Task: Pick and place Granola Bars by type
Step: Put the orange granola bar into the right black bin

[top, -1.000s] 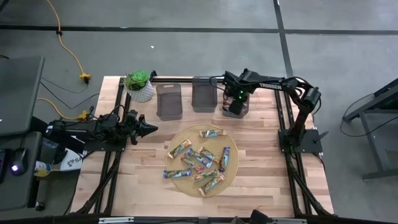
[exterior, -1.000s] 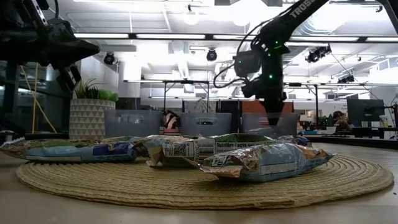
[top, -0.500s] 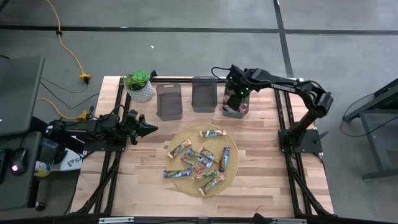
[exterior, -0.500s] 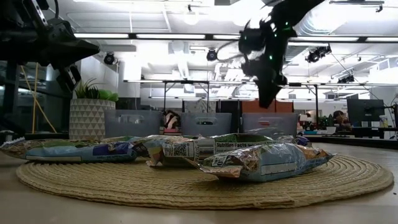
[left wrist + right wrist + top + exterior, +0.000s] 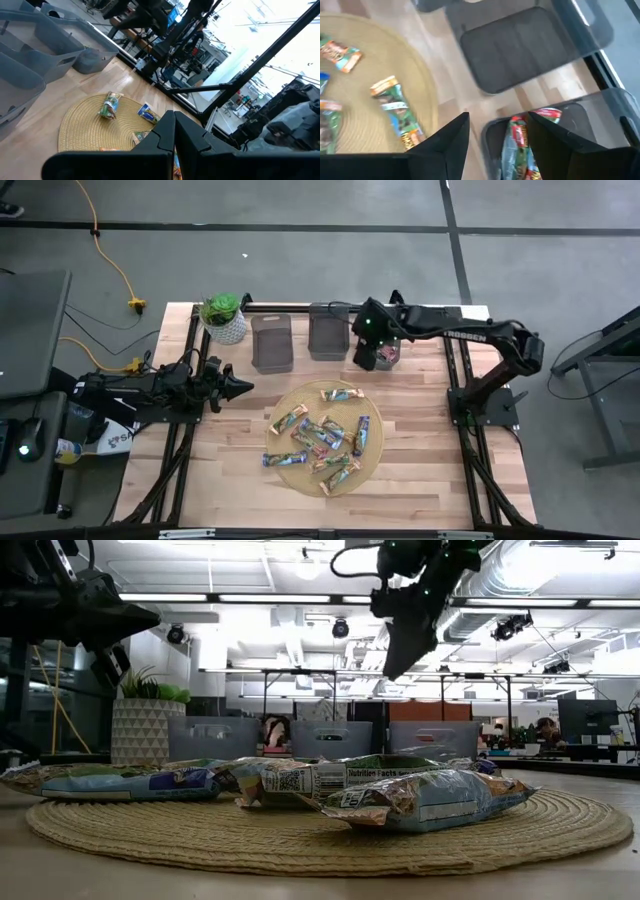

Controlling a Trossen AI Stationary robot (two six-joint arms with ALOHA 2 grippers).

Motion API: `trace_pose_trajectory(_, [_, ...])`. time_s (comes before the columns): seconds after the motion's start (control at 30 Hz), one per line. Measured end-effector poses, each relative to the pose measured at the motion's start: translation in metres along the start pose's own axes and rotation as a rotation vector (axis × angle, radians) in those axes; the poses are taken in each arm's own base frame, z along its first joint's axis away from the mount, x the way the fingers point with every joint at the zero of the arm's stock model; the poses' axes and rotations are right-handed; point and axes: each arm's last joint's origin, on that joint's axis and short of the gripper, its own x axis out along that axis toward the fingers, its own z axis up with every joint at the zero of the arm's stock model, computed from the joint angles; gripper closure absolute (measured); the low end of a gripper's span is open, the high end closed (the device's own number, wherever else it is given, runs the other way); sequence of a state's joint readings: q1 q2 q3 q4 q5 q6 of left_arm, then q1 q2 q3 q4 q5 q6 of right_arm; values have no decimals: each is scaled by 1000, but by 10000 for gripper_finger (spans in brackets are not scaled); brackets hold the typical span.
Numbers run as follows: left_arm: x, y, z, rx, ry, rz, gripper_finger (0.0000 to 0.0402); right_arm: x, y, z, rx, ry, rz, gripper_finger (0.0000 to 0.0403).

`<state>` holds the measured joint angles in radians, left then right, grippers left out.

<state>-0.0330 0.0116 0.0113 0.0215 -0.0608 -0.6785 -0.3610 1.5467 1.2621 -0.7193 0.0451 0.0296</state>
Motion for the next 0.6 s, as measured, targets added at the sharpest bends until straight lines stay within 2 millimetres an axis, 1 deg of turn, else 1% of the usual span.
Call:
trace_pose_trajectory(0.13, [0,0,0,0,0,0,401,0,16,1,-38,-15,5,221])
trace_pose_trajectory(0.23, [0,0,0,0,0,0,401,-1,28,5,-18,-69,35,221])
trace_pose_trajectory(0.5, [0,0,0,0,0,0,401,-9,78,19,-51,-296,125,221])
trace_pose_trajectory(0.6, [0,0,0,0,0,0,401,-8,98,21,-53,-344,167,221])
